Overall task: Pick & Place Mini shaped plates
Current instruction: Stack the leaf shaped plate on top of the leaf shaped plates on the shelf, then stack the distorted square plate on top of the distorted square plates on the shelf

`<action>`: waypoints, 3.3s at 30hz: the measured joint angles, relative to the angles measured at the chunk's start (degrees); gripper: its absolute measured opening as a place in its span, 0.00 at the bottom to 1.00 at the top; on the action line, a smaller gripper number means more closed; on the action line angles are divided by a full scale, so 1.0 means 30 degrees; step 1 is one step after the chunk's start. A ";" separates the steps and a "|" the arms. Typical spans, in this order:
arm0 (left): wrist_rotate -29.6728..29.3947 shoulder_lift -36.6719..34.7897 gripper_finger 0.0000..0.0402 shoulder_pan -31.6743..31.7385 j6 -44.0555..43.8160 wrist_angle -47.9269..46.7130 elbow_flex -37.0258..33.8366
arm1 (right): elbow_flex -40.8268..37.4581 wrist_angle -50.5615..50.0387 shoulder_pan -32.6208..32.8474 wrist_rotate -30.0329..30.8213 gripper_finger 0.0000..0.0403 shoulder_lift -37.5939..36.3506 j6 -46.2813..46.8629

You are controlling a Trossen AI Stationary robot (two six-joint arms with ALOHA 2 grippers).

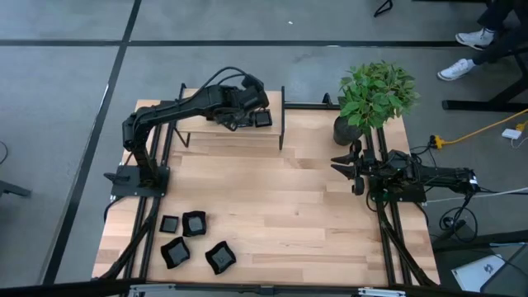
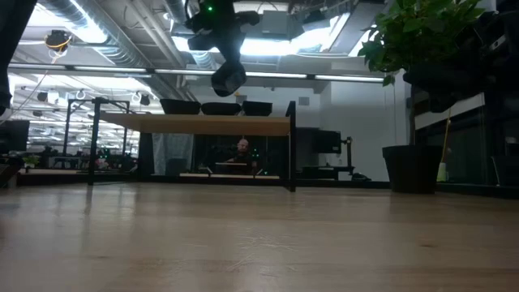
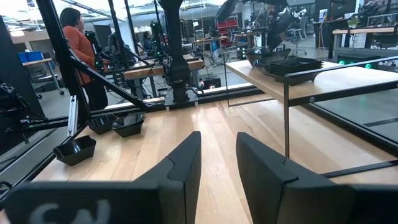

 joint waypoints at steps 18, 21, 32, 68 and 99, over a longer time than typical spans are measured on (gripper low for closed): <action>0.2402 0.0000 0.02 0.0802 -0.2516 -0.2168 0.0000 | -0.0003 0.0000 0.0004 0.0000 0.26 -0.0001 0.0000; 0.3630 0.0015 0.04 0.1218 -0.2490 -0.2165 0.0000 | 0.0000 0.0000 0.0000 0.0000 0.26 -0.0003 0.0000; 0.4138 0.0022 0.23 0.1515 -0.1672 -0.2143 0.0000 | -0.0001 0.0000 0.0001 0.0000 0.26 -0.0003 0.0000; 0.5636 0.0022 0.33 -0.0379 1.0349 -0.2062 0.0000 | -0.0001 0.0000 0.0004 -0.0004 0.26 0.0000 0.0000; 0.9781 0.0029 0.01 -0.5860 0.9250 -0.1495 -0.1870 | 0.0000 0.0000 0.0006 0.0000 0.26 -0.0003 0.0000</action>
